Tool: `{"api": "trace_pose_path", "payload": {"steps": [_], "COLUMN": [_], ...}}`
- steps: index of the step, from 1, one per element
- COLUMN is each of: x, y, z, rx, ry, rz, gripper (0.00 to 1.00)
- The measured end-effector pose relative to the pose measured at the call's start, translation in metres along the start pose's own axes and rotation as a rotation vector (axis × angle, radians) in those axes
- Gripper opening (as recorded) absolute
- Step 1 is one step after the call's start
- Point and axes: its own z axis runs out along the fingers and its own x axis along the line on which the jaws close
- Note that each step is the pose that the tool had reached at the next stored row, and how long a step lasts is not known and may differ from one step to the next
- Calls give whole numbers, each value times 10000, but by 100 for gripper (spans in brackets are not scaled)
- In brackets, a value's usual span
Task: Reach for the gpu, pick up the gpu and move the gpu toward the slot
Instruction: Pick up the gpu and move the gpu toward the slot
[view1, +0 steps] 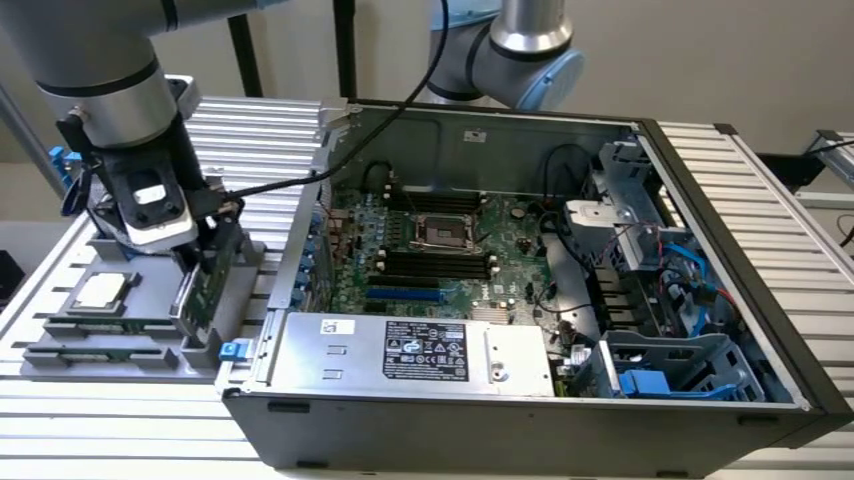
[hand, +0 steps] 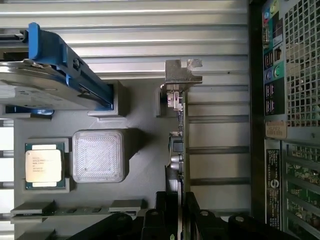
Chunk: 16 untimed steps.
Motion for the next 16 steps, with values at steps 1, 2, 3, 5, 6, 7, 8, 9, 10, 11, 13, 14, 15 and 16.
{"api": "trace_pose_path", "payload": {"steps": [1,2,3,5,6,7,8,9,10,11,13,14,15,16], "x": [-1,-2,-3,-7,-10,-13,-15,-18,-21,-25,-35,-43,-55,-68], "y": [1,2,3,5,7,8,9,11,12,13,15,17,18,18], "z": [-39,-84,-131,-219,-267,-312,-358,-404,-449,-494,-586,-630,-676,-721], "rx": [-3,-7,-8,-9,-10,-12,-11,-13,-14,-13,-13,-15,-15,-13], "ry": [0,1,2,3,3,1,3,2,2,3,6,6,8,11], "rz": [0,-1,0,-1,-1,-1,-1,0,0,0,-1,-1,-1,0], "gripper": [26,26,26,26,26,26,26,26,26,26,26,26,26,26]}}
